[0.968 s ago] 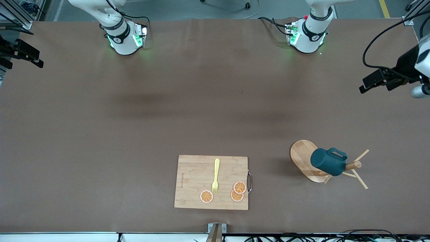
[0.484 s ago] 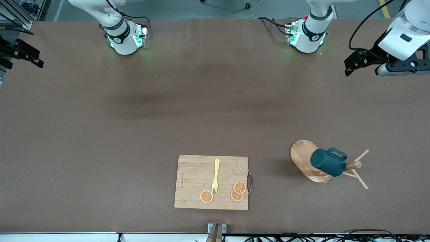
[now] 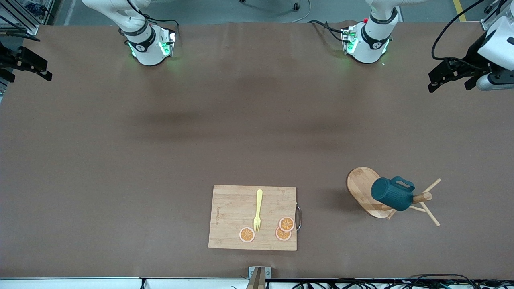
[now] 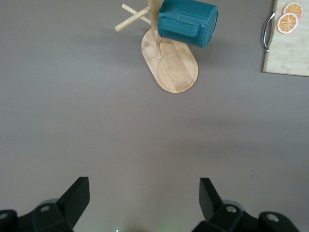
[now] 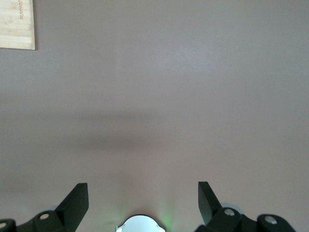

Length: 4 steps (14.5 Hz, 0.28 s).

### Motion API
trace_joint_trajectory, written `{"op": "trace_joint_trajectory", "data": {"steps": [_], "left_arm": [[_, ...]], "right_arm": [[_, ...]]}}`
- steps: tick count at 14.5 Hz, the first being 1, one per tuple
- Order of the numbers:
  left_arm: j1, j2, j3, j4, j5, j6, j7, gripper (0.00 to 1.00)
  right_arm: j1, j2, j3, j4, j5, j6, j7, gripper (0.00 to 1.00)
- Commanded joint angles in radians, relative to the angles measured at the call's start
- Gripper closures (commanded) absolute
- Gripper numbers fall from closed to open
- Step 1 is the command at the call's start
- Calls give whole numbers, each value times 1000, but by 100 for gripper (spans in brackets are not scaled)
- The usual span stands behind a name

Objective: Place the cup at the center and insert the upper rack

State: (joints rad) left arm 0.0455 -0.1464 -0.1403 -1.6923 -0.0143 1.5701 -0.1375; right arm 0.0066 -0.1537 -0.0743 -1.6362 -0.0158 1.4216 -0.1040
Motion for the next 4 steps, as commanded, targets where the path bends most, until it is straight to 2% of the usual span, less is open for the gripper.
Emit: {"op": "trace_joint_trajectory", "data": {"steps": [1,4], "left_arm": [[-3,21,-5,34,17,-28,12,0],[-6,25,-5,32,17,-32,12,0]], "right_arm": [[-17,-27,11,-25,14,-3,3,0],[-19,-27,11,-25,17,-6,4,0]]}}
